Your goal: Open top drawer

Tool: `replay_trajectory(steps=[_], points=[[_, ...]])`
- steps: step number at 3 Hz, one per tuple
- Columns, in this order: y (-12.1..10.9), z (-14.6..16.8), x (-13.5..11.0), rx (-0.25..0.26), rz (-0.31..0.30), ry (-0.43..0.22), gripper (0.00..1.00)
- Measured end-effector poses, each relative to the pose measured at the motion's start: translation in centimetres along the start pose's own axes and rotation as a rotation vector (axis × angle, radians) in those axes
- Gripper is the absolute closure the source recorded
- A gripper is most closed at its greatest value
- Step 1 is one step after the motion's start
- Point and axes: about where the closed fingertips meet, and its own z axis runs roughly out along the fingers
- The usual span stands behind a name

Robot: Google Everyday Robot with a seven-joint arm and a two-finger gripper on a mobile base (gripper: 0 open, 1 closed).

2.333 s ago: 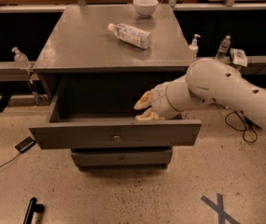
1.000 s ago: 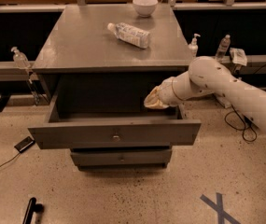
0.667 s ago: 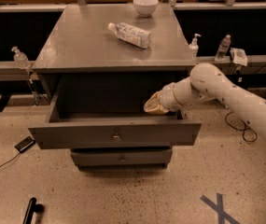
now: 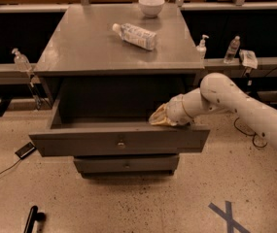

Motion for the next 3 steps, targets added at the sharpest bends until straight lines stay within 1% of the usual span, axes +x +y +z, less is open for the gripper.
replay_trajectory(steps=[1, 2, 3], points=[[0.7, -0.1, -0.1, -0.008, 0.006, 0.0, 1.0], [3.3, -1.2, -1.4, 0.009, -0.004, 0.003, 1.0], [4.5, -2.3, -2.6, 0.049, -0.033, -0.003, 1.0]])
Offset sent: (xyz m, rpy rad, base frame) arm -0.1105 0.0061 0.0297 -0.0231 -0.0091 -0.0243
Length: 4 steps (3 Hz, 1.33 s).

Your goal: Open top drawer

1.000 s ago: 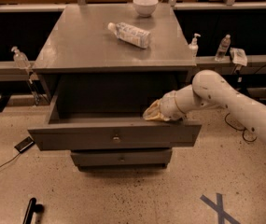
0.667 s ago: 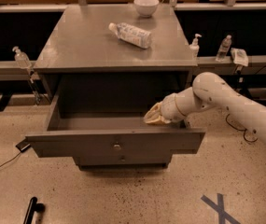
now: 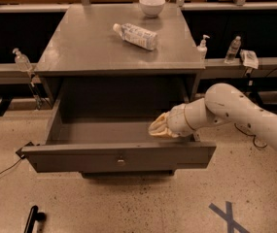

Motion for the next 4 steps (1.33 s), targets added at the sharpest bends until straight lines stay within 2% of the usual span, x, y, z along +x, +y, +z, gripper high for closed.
replay_trajectory(steps=[1, 3, 4], points=[[-0.1, -1.2, -1.2, 0.051, -0.046, -0.011, 1.0], [-0.9, -5.6, -4.1, 0.26, -0.154, -0.027, 1.0], [-1.4, -9.4, -6.5, 0.386, -0.201, -0.157, 1.0]])
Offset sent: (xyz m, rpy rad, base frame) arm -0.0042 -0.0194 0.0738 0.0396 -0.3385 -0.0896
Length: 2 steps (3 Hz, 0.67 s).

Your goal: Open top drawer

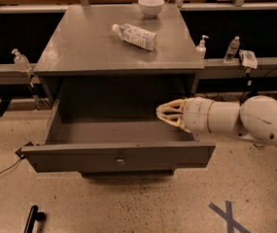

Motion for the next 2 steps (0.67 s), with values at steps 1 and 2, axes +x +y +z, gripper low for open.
replay_trajectory(steps=[1, 2], points=[[-0.91, -1.01, 0.01, 0.074, 0.03, -0.081, 1.0], [-0.78, -0.76, -0.15, 0.07, 0.029, -0.085, 0.75]])
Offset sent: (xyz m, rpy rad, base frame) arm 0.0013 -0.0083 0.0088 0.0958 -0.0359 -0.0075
